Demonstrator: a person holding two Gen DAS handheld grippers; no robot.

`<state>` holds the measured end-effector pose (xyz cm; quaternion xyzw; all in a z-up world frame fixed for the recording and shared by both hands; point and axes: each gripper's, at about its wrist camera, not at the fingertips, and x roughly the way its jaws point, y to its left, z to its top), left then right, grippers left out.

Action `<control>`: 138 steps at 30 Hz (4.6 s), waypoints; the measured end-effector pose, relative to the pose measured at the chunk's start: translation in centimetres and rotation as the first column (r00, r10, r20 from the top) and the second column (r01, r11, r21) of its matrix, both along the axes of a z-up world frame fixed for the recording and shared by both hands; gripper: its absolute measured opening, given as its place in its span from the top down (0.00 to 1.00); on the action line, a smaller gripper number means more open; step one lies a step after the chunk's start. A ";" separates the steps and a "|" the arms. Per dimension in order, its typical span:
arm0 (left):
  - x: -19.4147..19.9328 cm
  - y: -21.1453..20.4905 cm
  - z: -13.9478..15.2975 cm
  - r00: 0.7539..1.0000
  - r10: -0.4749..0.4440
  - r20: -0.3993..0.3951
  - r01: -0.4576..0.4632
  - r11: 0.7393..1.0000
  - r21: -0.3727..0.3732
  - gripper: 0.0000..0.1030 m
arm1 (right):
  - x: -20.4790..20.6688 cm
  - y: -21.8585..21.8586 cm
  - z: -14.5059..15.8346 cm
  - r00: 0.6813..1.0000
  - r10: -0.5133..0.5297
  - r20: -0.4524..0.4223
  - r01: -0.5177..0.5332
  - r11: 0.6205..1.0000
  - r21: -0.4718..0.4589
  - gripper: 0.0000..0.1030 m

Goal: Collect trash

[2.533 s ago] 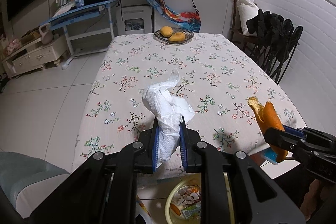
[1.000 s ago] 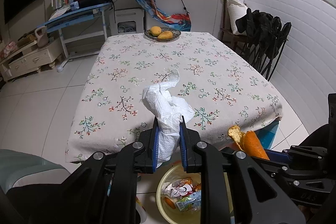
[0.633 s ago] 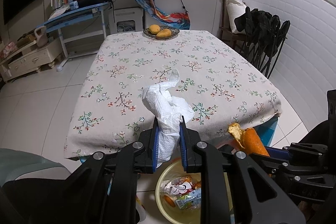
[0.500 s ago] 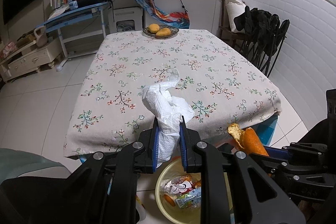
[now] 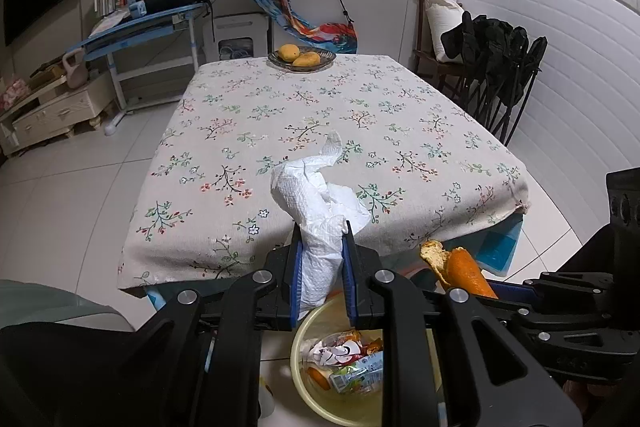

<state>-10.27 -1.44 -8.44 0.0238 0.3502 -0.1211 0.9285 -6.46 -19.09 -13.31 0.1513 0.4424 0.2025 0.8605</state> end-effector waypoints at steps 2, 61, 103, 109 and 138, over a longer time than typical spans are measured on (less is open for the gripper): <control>-0.1 0.0 0.0 1.000 0.000 0.000 0.000 1.000 0.000 0.84 | 0.0 0.0 -0.1 1.000 0.000 -0.004 0.000 1.000 -0.002 0.77; -2.1 -3.0 -2.7 0.989 -0.110 -0.096 0.113 0.993 0.029 0.84 | -0.9 -2.4 0.3 0.987 -0.159 0.025 0.159 0.987 -0.003 0.42; -1.8 -0.4 2.1 0.973 0.183 0.138 -0.195 0.978 0.080 0.07 | -3.3 -2.1 6.1 0.857 -0.287 0.429 0.383 0.910 -0.157 0.10; -1.7 -0.2 2.3 0.973 0.187 0.138 -0.198 0.978 0.070 0.07 | -3.3 -2.3 6.2 0.843 -0.307 0.443 0.407 0.901 -0.151 0.10; -2.0 -1.3 2.2 0.972 0.148 0.181 -0.171 0.978 0.116 0.07 | -2.8 -1.7 5.4 0.858 -0.295 0.420 0.393 0.904 -0.167 0.09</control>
